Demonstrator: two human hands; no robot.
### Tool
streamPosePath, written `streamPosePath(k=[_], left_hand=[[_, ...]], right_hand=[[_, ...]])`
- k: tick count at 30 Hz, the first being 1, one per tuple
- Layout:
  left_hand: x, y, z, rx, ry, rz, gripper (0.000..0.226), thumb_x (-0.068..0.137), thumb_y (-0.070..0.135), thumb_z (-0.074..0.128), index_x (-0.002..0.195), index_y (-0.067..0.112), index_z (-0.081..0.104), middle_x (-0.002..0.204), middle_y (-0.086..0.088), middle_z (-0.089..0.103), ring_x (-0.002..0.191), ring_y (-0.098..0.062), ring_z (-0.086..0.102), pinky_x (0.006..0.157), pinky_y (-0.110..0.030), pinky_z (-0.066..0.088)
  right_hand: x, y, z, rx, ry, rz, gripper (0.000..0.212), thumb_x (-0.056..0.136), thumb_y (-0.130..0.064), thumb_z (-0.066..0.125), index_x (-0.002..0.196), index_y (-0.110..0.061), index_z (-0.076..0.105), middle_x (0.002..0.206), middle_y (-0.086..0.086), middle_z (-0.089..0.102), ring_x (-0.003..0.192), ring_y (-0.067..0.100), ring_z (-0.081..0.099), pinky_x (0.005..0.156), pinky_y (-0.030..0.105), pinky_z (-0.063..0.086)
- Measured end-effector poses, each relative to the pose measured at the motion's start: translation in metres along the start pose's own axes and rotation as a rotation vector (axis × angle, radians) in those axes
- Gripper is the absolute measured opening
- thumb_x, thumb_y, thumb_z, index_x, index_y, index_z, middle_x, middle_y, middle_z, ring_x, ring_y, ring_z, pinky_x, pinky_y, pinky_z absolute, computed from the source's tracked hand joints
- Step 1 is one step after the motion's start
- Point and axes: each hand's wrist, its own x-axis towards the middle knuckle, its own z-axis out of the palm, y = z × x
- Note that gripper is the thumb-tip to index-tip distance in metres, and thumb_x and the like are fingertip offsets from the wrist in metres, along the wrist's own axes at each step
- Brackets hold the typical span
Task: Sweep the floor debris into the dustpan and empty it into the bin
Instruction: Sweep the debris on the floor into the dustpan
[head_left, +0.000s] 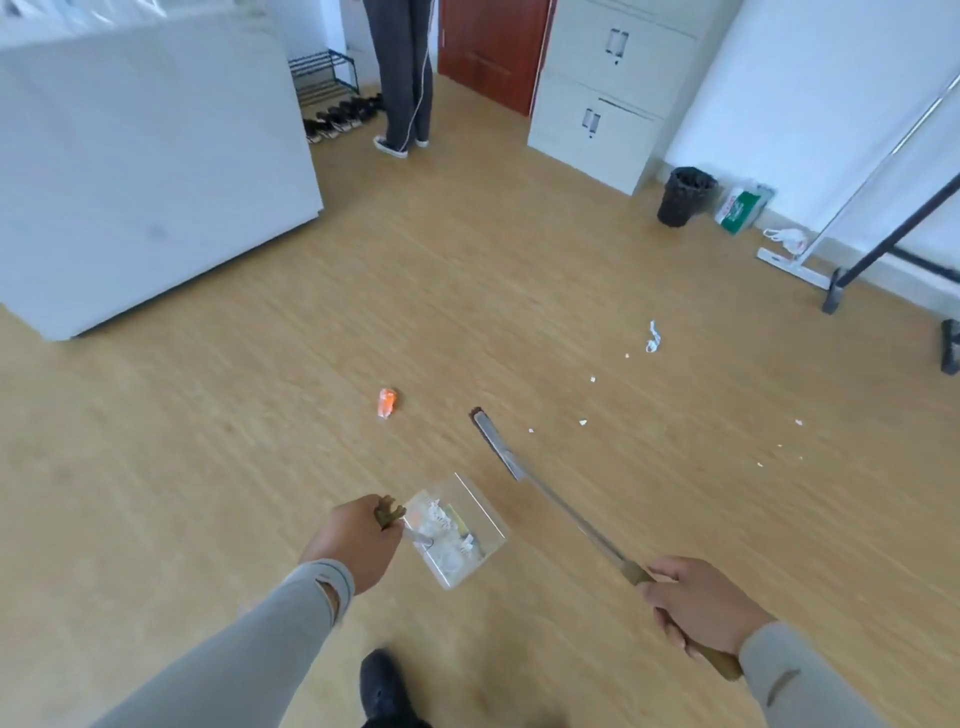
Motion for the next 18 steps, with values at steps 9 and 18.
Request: streamPosePath(k=[9,18], left_hand=[[0.037,-0.09,-0.093,-0.068,0.158,-0.123,0.014,0.094,0.037,0.059,0.103,0.028,0.065,0.09,0.007,0.069,0.077,-0.018,0.068,0.074,-0.034,0.06],[0.112,-0.102,-0.127,-0.071,0.219,-0.25,0.015,0.094,0.039,0.059,0.1,0.027,0.064,0.09,0.006,0.069,0.078,-0.018,0.066,0.07,-0.031,0.055]], right_hand=[[0.042,-0.127,0.087,0.136,-0.09,0.085,0.014,0.099,-0.012,0.051,0.088,-0.007,0.057,0.054,0.005,0.051,0.041,0.014,0.042,0.043,0.02,0.033],[0.126,-0.214,0.076,-0.139,-0.069,-0.022,0.013,0.092,-0.008,0.053,0.085,-0.008,0.063,0.061,0.006,0.056,0.046,0.014,0.046,0.046,0.023,0.036]])
